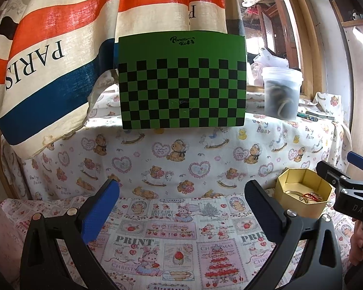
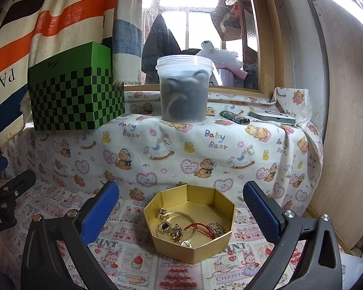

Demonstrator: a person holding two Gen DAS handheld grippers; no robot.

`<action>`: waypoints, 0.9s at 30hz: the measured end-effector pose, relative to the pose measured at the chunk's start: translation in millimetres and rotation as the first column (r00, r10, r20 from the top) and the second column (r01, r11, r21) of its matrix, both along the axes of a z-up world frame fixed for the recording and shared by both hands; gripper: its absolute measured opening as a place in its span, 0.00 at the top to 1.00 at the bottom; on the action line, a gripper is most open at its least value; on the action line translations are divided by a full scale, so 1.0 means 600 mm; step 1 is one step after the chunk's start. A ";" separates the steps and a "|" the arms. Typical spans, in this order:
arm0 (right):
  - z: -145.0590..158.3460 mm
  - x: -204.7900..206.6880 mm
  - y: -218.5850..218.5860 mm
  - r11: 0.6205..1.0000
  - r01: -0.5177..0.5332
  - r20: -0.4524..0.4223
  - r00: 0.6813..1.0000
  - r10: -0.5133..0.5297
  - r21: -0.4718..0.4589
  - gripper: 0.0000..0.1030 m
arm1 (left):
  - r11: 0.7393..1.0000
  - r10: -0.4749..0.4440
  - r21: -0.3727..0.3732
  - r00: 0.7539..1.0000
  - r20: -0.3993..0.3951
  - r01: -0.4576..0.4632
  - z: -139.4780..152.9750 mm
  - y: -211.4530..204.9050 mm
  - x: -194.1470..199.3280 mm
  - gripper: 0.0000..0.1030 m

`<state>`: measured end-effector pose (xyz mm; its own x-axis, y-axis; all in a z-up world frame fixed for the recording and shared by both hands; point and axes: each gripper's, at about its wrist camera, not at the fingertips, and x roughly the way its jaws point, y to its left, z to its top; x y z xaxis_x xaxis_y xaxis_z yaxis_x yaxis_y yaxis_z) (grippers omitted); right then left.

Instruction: Organize jewelry

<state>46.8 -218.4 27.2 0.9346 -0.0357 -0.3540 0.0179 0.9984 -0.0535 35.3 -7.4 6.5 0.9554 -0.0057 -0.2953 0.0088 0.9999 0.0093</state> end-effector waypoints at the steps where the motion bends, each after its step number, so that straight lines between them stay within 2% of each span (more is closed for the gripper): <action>1: 0.000 0.000 0.000 1.000 0.000 0.000 1.000 0.000 0.000 0.00 | 1.000 -0.003 -0.001 1.000 -0.001 0.003 0.000 0.000 0.001 0.00; 27: -0.001 0.002 0.000 1.000 -0.001 -0.003 1.000 0.001 -0.001 0.00 | 1.000 -0.006 -0.002 1.000 -0.004 0.006 0.000 0.000 0.001 0.00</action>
